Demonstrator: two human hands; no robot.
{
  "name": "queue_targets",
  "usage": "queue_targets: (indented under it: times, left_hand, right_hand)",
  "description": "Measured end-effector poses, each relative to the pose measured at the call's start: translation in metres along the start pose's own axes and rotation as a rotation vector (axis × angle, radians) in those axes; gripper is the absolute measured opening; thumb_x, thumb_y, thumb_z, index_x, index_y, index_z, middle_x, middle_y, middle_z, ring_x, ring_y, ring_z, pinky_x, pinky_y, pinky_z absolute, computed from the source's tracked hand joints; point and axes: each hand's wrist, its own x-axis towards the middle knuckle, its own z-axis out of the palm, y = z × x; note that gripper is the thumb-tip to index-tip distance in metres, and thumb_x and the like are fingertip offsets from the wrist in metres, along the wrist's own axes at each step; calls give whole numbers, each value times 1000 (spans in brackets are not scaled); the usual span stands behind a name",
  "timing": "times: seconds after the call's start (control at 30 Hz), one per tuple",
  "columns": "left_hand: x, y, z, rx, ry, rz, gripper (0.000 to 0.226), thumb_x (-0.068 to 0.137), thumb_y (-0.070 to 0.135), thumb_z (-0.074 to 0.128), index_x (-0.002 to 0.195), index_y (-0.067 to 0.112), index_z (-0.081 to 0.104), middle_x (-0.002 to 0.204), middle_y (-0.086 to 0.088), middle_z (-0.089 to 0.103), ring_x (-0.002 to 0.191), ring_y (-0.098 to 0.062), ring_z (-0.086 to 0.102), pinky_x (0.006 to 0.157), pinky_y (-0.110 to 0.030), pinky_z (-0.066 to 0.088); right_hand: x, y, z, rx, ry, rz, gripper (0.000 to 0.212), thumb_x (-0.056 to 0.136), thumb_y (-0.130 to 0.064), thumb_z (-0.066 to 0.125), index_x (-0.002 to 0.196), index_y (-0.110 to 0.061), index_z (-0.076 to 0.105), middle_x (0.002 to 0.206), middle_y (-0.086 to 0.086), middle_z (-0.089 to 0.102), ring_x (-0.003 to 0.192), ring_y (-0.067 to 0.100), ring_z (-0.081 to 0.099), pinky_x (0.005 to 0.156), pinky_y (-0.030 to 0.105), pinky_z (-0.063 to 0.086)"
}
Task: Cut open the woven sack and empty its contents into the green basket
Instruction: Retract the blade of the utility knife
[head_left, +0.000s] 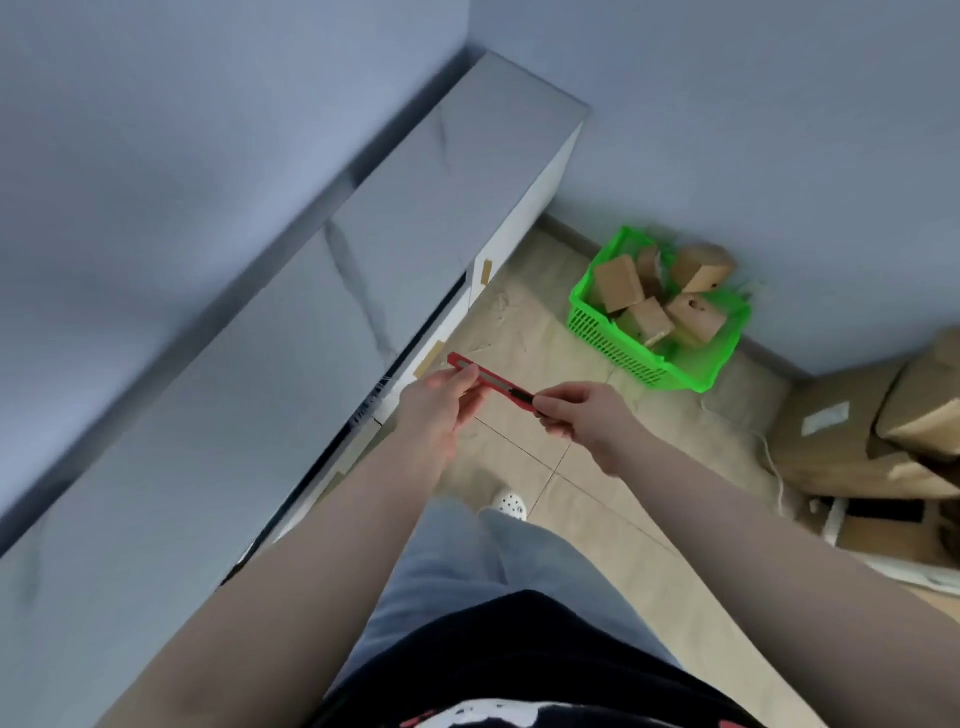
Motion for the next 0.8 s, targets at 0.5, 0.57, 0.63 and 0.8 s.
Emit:
queue_targets:
  times: [0.5,0.57,0.63,0.8]
  left_hand:
    - [201,158,83,-12,219,-17,5,91,9,63,87,10,62,73,-3,66,57,-7,63,59,-20,52]
    - [236,173,85,9,252,-4,8,92,8,62,85,11,60,73,-3,63,59,-9,60,57,-18,53]
    - [269,184,83,14,308,-5,10,92,7,63,84,11,59,76,-5,62,63,-10,60,54,-14,54]
    - [355,195,71,14,466,30,14,89,7,67,83,12,56,78,-7,63,64,-11,62,52,-12,53]
  right_hand:
    - [231,-160,30,-110,-26,119,8,80,3,73,85,-1,68,68,10,67,55,14,64,51,19,52]
    - [268,-167,44,-119,-56,142,8,80,5,72,81,-2,67,68,11,67,53,14,63,51,19,52]
    - [304,-168,58,-126,-76,166,10,81,6,70,78,-3,66,69,13,66,52,15,62,51,19,53]
    - [390,-150,102,-137,-110,219,12,83,4,69,76,-5,67,70,12,67,58,19,65,76,38,60]
